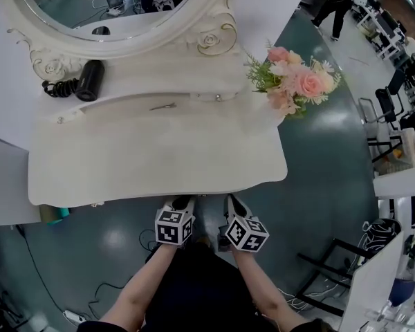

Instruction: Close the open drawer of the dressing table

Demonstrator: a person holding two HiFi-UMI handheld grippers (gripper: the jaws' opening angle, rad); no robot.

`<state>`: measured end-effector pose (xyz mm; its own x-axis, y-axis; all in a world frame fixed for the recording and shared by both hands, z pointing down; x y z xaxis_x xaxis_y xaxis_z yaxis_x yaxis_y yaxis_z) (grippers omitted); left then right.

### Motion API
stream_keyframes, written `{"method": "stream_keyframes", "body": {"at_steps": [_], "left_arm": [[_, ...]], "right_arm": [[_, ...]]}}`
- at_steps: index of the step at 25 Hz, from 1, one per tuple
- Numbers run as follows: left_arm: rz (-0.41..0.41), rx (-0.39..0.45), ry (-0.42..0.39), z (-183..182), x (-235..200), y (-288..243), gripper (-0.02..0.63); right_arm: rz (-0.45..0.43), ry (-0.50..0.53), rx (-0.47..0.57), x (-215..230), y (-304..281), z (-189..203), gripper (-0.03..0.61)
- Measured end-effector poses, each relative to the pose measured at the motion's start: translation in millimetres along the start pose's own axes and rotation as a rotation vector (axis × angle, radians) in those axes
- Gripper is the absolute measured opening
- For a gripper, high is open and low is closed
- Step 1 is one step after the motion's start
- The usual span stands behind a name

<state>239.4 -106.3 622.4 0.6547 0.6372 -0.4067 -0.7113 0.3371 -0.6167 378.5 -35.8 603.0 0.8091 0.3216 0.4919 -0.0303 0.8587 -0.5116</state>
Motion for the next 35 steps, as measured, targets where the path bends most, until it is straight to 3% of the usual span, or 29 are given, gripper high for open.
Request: {"method": "stream_keyframes", "body": {"at_steps": [6,13,17,25,31,35], "left_arm": [[0.002,0.063,0.055,8,10,34,0.000],[0.048,0.136,0.017,21,51,87,0.000],[0.110,0.210,-0.024,16,83,114,0.000],[0.212,0.361,-0.210,-19,150,157,0.000],[0.212,0.436,-0.251,-23,181,182,-0.002],[0.148,0.495,-0.255,-20,182,188,0.000]], "right_arm": [[-0.254,-0.119,0.125,-37,39,-9,0.021],[-0.266,0.020,0.264,-61,99,-23,0.020],[-0.288,0.020,0.334,-66,129,-29,0.020],[-0.377,0.046,0.501,-91,192,-70,0.020],[-0.404,0.064,0.551,-98,226,-68,0.020],[-0.407,0.094,0.541,-93,226,-64,0.020]]}}
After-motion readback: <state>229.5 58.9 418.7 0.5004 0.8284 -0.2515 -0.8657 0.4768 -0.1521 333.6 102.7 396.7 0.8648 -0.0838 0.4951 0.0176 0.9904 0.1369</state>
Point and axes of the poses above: the fingertips, and each gripper's own axes: y backward along the fingers, x to its right, z out of its underside, the point moved 4 cm from there along y, backward along the fingers, and after that the axes turned 1 degree about -z, right-handed, at the moved point
